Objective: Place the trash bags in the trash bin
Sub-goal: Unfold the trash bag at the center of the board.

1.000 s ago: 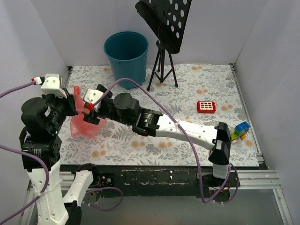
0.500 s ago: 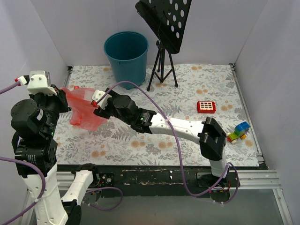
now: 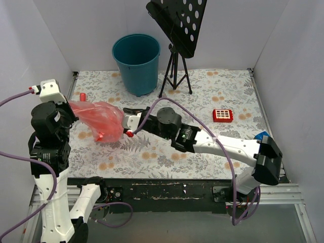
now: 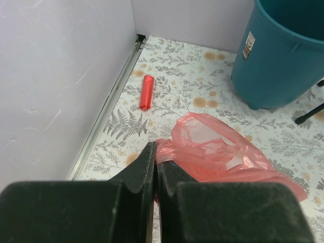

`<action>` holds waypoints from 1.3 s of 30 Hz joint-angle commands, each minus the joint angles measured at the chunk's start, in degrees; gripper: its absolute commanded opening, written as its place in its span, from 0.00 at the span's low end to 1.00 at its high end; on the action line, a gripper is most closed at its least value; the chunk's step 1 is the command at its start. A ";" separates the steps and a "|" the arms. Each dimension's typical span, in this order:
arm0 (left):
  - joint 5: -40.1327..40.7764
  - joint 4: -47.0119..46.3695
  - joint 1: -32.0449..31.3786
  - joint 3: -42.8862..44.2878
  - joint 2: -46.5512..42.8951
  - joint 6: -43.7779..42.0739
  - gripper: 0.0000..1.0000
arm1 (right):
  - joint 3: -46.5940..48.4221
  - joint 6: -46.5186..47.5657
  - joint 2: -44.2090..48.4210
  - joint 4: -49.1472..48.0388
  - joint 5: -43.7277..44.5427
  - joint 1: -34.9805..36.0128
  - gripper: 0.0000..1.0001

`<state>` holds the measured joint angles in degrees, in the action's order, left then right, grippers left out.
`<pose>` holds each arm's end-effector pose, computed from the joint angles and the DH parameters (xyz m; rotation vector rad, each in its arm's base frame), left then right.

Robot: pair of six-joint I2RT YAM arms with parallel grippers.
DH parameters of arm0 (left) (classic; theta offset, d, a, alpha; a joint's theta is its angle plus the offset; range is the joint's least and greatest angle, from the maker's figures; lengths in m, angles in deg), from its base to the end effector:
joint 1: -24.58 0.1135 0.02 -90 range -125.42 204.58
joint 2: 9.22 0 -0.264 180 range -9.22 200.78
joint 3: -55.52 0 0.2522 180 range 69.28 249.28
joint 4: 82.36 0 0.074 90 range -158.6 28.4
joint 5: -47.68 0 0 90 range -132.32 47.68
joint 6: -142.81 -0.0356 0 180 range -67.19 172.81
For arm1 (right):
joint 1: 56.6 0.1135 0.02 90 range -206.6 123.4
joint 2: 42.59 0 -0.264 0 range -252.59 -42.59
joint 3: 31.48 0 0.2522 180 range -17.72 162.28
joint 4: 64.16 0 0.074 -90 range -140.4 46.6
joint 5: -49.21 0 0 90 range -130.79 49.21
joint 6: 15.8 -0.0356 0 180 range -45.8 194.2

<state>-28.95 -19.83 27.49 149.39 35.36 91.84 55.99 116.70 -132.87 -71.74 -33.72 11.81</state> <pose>0.1017 0.0134 0.4651 -0.7976 1.6158 -0.2406 0.1447 0.3537 0.3742 -1.1712 0.9278 0.2735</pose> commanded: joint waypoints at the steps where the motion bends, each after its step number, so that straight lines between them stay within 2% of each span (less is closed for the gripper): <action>1: 2.63 -2.81 0.16 -2.42 -0.19 0.61 0.00 | -2.34 6.63 5.46 -6.78 -6.10 0.42 0.01; 3: -0.77 -3.85 0.16 -3.21 -1.15 0.09 0.00 | -1.48 3.58 5.56 -6.43 -4.10 0.07 0.01; 5: -8.92 -5.70 0.07 -4.61 -3.69 -2.27 0.00 | 2.99 -3.18 3.63 -4.16 0.38 -0.63 0.04; 7: -19.02 -8.42 0.16 -6.72 -7.29 -4.56 0.00 | 8.61 -9.08 0.38 -0.39 1.19 -1.95 0.30; 11: -35.31 -11.51 0.16 -8.40 -12.14 -9.75 0.00 | 21.62 -17.96 -7.96 9.37 -3.89 -4.41 0.47; 13: -38.31 -10.90 0.16 -7.09 -11.71 -10.46 0.00 | 23.49 -21.57 -9.82 10.09 -13.53 -6.08 0.68; 14: -38.94 -10.11 0.16 -5.60 -10.84 -10.46 0.00 | 23.23 -23.15 -10.18 9.22 -16.45 -6.43 0.74; 17: -39.56 -8.35 0.16 -3.04 -8.64 -10.37 0.00 | 22.53 -25.44 -10.70 7.03 -22.96 -6.53 0.79; 24: -42.19 -9.49 0.25 -0.93 -6.79 -10.02 0.00 | 21.21 -28.70 -11.23 1.75 -26.58 -6.44 0.80; 31: -37.90 -11.24 0.16 -0.84 -4.85 -9.76 0.00 | 16.83 -30.19 -8.25 0.16 -34.13 -6.44 0.81; 36: -37.53 -12.39 0.16 -1.10 -4.15 -8.88 0.00 | 12.69 -32.04 -6.14 -0.45 -35.99 -6.09 0.83; 39: -39.28 -12.83 0.16 -0.40 -3.89 -7.39 0.00 | 11.81 -30.73 -6.48 -0.45 -33.45 -5.12 0.84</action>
<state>-67.33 -31.26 27.52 147.03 30.77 82.75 68.60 86.50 -142.25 -68.72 -67.55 5.53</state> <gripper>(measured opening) 0.006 0.836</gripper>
